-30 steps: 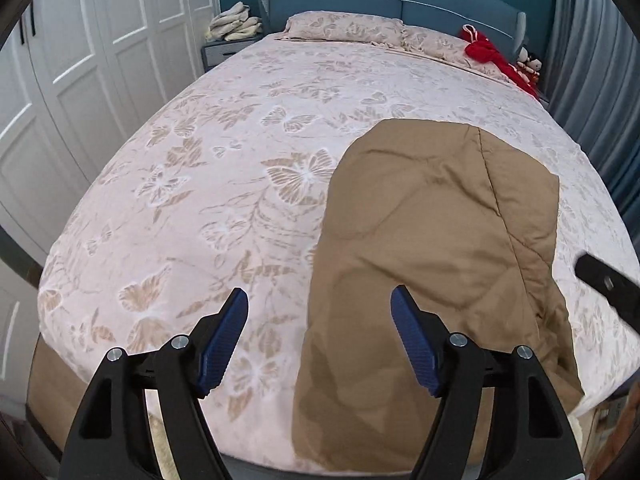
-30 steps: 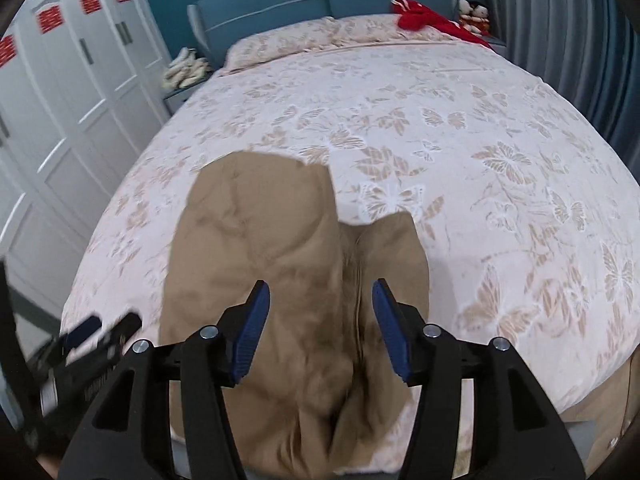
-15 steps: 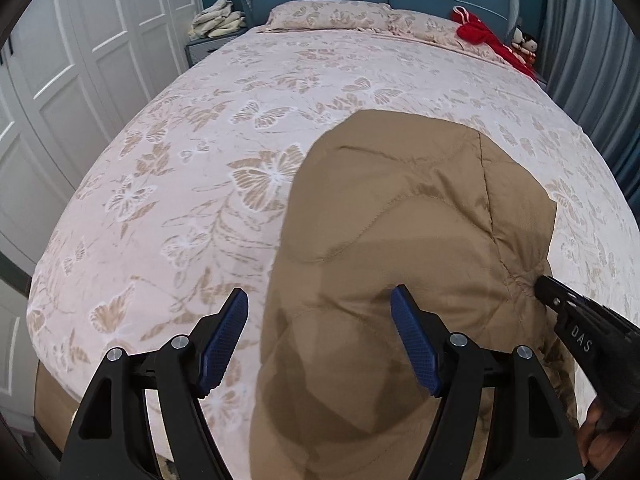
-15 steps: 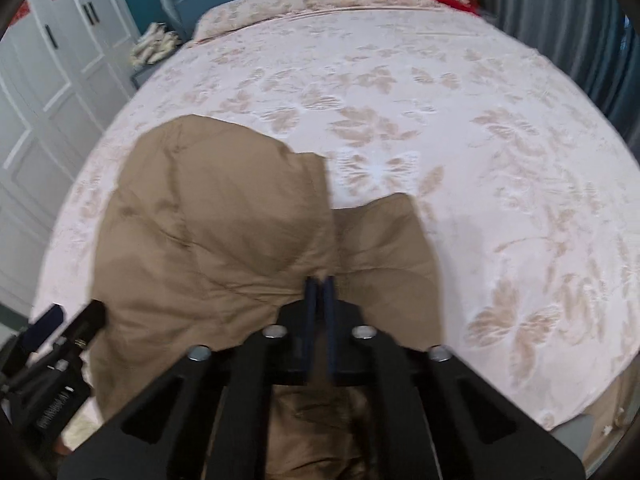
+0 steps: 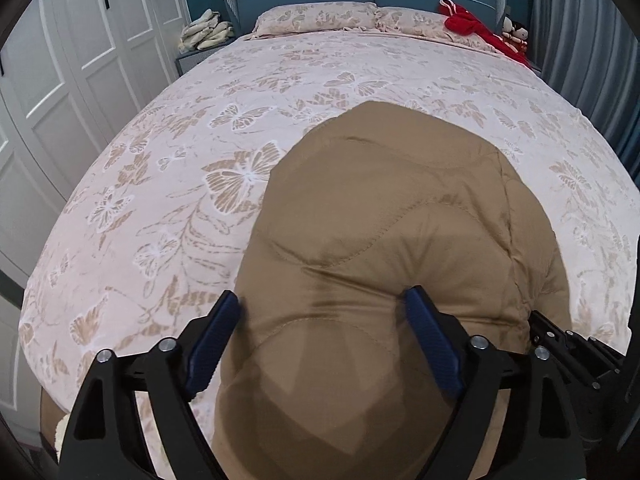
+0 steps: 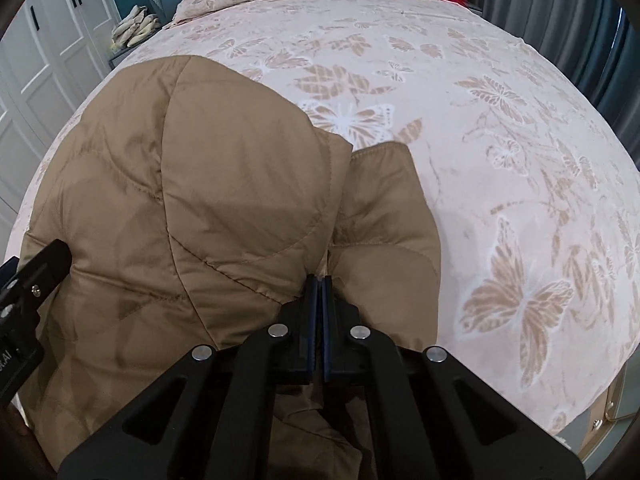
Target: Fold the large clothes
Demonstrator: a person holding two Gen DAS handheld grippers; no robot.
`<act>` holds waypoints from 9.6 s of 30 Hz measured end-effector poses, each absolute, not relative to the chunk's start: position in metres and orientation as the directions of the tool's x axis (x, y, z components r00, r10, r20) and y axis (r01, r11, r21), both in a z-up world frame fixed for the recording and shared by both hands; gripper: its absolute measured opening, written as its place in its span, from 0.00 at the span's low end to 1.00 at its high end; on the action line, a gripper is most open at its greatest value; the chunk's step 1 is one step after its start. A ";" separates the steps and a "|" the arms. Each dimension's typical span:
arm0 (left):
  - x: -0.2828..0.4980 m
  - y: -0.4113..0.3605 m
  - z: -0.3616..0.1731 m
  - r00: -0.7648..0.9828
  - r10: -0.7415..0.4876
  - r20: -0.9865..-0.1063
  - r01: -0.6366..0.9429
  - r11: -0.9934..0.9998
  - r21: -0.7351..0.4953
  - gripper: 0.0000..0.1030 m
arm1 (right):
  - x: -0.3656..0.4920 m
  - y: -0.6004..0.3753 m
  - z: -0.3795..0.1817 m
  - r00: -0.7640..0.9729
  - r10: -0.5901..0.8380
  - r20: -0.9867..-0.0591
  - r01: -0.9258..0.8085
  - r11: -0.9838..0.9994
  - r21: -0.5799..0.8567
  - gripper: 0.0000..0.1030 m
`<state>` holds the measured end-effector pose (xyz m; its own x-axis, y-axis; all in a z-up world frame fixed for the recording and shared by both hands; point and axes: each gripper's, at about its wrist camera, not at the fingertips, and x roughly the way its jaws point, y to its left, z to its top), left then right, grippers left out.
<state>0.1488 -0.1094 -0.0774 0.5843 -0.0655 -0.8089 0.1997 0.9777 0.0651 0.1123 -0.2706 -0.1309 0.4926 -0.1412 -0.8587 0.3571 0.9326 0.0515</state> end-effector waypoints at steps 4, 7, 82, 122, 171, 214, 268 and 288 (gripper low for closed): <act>0.151 -0.113 -0.089 0.586 -0.074 -0.807 0.203 0.978 0.058 0.88 | 0.114 -0.269 -0.140 0.491 -0.151 -0.858 0.355 0.934 0.039 0.00; 0.153 -0.115 -0.097 0.591 -0.082 -0.803 0.205 0.977 0.051 0.91 | 0.116 -0.270 -0.146 0.492 -0.150 -0.858 0.360 0.932 0.044 0.00; 0.234 -0.157 -0.137 0.611 -0.010 -0.792 0.168 0.979 0.118 0.94 | 0.174 -0.310 -0.166 0.550 -0.161 -0.820 0.472 0.870 0.146 0.07; 0.126 0.002 -0.172 0.179 -0.666 -0.724 0.021 0.738 -0.674 0.95 | 0.002 -0.319 -0.175 0.617 0.342 -0.709 0.441 0.597 0.671 0.68; 0.259 0.067 -0.114 0.528 -0.322 -0.785 0.129 0.945 -0.301 0.77 | 0.220 -0.193 -0.118 0.584 0.191 -0.789 0.186 0.914 0.359 0.48; 0.235 -0.010 -0.135 0.602 0.114 -0.790 0.059 0.981 0.187 0.76 | 0.213 -0.153 -0.144 0.504 -0.028 -0.863 0.184 0.980 0.076 0.03; 0.019 0.014 -0.103 0.745 0.103 -0.658 -0.015 0.990 0.139 0.84 | -0.025 -0.140 -0.088 0.723 -0.162 -0.672 0.246 0.969 0.032 0.94; 0.019 0.027 -0.097 0.755 0.105 -0.648 -0.036 0.992 0.118 0.84 | -0.023 -0.128 -0.087 0.728 -0.145 -0.671 0.233 0.972 0.043 0.94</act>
<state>0.0188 0.0268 -0.0972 0.7546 0.1047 -0.6477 -0.0361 0.9923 0.1184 -0.0229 -0.1280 -0.0867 0.7276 -0.1448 -0.6706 0.2327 0.9716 0.0428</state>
